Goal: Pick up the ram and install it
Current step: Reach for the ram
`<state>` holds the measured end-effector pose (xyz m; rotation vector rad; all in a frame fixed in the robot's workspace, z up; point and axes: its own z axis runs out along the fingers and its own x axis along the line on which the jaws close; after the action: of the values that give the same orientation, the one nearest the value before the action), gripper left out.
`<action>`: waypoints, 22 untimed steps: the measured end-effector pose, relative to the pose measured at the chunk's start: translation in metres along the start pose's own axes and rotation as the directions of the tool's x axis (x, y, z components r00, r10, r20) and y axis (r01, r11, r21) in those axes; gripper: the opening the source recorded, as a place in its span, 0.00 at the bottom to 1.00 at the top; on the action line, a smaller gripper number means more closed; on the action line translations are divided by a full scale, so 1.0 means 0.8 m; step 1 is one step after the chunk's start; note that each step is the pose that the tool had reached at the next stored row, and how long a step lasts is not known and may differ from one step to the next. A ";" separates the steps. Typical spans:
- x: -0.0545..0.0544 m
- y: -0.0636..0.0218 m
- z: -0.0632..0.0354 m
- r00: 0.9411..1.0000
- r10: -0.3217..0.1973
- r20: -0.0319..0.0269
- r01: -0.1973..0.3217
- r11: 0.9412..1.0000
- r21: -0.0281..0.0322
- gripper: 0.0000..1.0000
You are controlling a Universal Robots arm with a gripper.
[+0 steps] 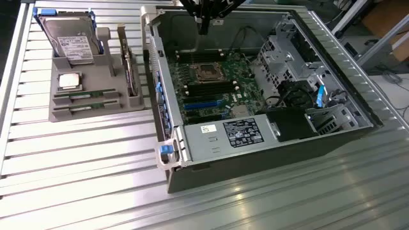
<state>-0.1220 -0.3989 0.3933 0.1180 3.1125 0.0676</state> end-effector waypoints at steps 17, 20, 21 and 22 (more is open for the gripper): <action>0.021 -0.002 -0.001 1.000 0.000 0.000 0.000 1.000 0.000 0.11; 0.024 -0.002 -0.001 1.000 0.000 0.000 0.000 1.000 0.000 0.11; 0.025 -0.002 -0.001 1.000 0.000 0.000 0.000 1.000 0.000 0.11; 0.025 -0.002 -0.001 1.000 0.000 0.000 0.000 1.000 0.000 0.11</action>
<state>-0.1422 -0.3989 0.3934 0.1179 3.1126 0.0675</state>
